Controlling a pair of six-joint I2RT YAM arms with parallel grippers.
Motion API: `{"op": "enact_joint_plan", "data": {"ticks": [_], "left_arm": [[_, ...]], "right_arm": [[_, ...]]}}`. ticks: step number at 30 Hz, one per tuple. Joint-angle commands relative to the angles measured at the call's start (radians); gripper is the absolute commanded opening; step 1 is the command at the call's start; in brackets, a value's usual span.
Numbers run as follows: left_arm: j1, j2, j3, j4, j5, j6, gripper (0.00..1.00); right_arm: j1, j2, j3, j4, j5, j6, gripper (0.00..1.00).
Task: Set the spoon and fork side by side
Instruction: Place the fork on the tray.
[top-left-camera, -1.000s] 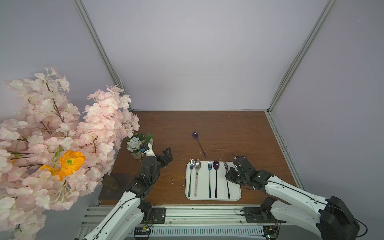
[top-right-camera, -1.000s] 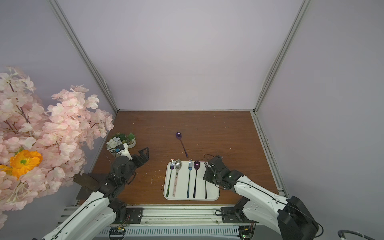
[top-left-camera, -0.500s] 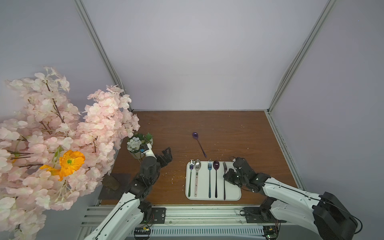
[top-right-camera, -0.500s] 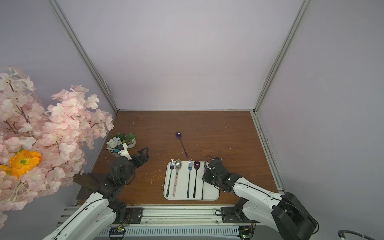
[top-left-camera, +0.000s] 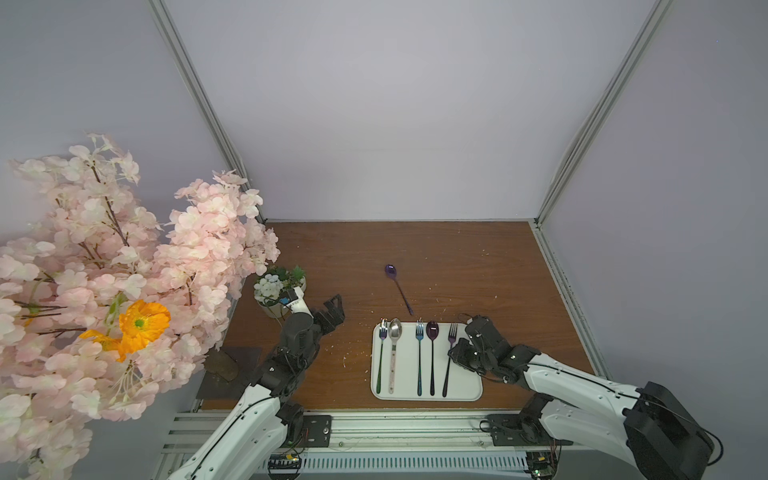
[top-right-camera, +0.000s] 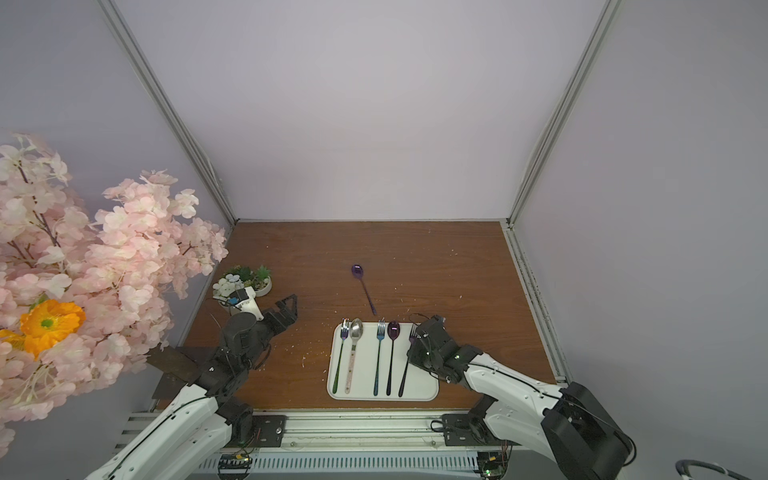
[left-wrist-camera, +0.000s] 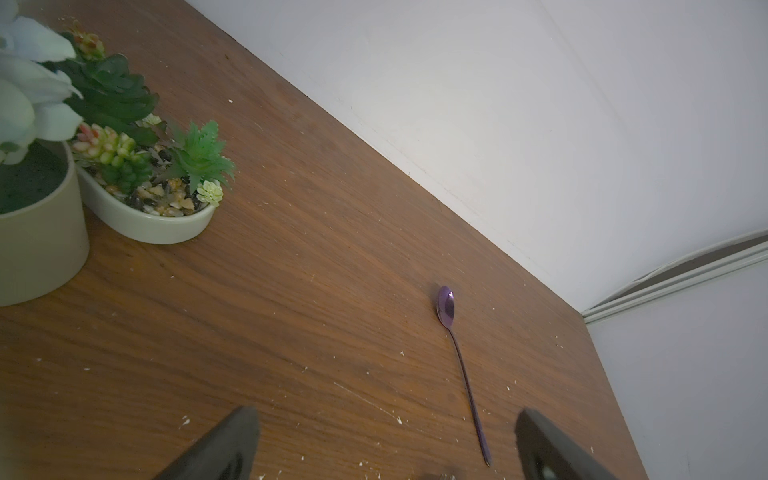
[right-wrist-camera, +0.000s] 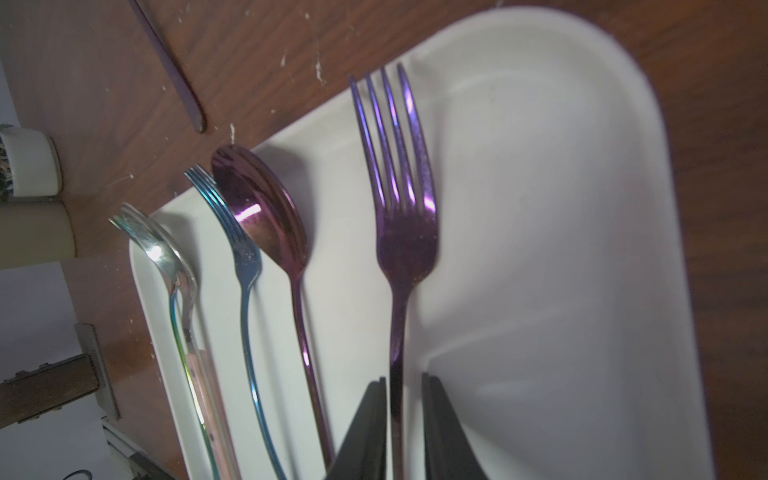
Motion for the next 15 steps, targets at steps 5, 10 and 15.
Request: {"op": "enact_joint_plan", "data": {"ticks": [5,10,15], "left_arm": [[0.007,0.001,-0.005,0.003,-0.002,0.004,0.99],[0.007,0.0,-0.005,0.003,-0.002,0.004,0.99],[0.007,-0.001,-0.004,0.004,-0.002,0.004,0.99]], "right_arm": [[-0.004,0.03,0.073,-0.099,0.06,-0.071,0.22],[0.005,0.066,0.203,-0.252,0.124,-0.168,0.27],[0.052,0.072,0.303,-0.426,0.207,-0.208,0.39]]}}
